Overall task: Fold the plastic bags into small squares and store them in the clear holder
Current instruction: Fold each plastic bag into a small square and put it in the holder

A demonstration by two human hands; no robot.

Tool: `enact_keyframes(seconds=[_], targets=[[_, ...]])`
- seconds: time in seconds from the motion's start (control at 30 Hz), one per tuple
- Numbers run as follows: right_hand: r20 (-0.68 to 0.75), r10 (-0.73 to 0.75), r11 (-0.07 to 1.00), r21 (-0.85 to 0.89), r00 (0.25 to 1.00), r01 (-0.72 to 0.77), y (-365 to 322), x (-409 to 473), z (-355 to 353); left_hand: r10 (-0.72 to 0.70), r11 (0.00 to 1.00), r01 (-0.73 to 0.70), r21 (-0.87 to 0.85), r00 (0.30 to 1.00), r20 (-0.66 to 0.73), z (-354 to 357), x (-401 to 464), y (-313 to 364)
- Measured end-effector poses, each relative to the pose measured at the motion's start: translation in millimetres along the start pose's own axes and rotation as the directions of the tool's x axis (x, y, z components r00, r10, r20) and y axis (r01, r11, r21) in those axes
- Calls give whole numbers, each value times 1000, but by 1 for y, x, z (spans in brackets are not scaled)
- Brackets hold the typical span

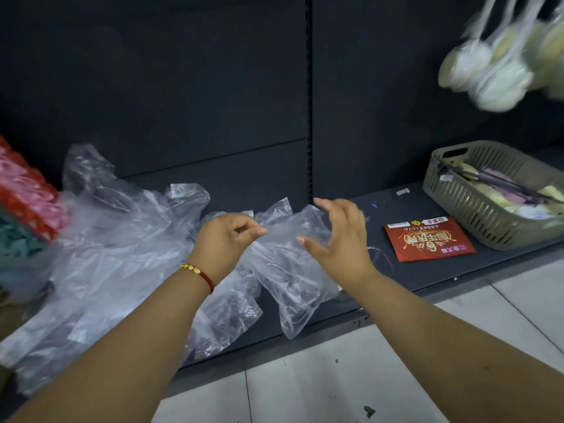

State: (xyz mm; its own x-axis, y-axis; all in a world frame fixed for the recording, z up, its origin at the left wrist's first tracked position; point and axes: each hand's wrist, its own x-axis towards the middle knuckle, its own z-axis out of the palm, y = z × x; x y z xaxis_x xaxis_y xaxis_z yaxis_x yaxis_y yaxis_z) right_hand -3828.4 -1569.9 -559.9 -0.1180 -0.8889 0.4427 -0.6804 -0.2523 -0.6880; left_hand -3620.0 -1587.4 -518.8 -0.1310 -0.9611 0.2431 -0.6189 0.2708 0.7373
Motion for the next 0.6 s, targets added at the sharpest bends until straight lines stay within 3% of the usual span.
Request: enact_keyframes(seconds=[0.13, 0.27, 0.4, 0.6], targets=[[157, -50, 997, 63, 986, 41, -32, 11, -38, 46, 998, -48, -41, 997, -66, -26, -20, 30], [277, 62, 967, 221, 959, -126, -61, 8, -78, 28, 997, -44, -65, 975, -220, -48, -40, 50], [266, 52, 967, 227, 963, -114, -77, -2, -105, -33, 981, -3, -196, 983, -179, -66, -58, 67], [196, 47, 957, 271, 979, -100, -88, -18, -126, -169, 876, 82, -475, 975, -143, -74, -84, 80]])
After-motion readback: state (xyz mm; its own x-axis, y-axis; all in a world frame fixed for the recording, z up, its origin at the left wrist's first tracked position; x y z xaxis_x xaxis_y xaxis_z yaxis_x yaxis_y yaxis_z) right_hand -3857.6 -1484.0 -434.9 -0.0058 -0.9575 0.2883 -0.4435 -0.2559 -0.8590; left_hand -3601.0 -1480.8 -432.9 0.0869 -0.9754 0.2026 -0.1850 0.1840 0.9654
